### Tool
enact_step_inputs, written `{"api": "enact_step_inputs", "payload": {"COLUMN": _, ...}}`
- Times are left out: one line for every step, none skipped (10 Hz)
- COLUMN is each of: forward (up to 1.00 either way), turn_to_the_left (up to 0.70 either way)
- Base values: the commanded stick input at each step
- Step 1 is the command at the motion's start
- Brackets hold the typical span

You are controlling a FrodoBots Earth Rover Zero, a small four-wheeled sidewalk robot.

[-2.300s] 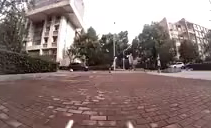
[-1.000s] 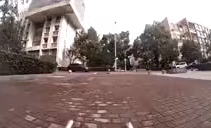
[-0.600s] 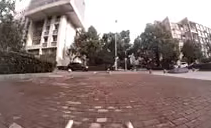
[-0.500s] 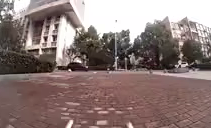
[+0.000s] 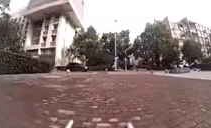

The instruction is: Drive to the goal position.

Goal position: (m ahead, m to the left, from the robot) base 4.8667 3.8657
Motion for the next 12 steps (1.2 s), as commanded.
{"api": "enact_step_inputs", "payload": {"forward": 0.70, "turn_to_the_left": -0.12}}
{"api": "enact_step_inputs", "payload": {"forward": 0.70, "turn_to_the_left": -0.12}}
{"api": "enact_step_inputs", "payload": {"forward": 0.70, "turn_to_the_left": -0.12}}
{"api": "enact_step_inputs", "payload": {"forward": 0.70, "turn_to_the_left": -0.12}}
{"api": "enact_step_inputs", "payload": {"forward": 0.70, "turn_to_the_left": -0.12}}
{"api": "enact_step_inputs", "payload": {"forward": 0.70, "turn_to_the_left": -0.12}}
{"api": "enact_step_inputs", "payload": {"forward": 0.70, "turn_to_the_left": -0.12}}
{"api": "enact_step_inputs", "payload": {"forward": 0.70, "turn_to_the_left": -0.12}}
{"api": "enact_step_inputs", "payload": {"forward": 0.70, "turn_to_the_left": -0.12}}
{"api": "enact_step_inputs", "payload": {"forward": 0.70, "turn_to_the_left": -0.12}}
{"api": "enact_step_inputs", "payload": {"forward": 0.70, "turn_to_the_left": -0.12}}
{"api": "enact_step_inputs", "payload": {"forward": 0.70, "turn_to_the_left": -0.12}}
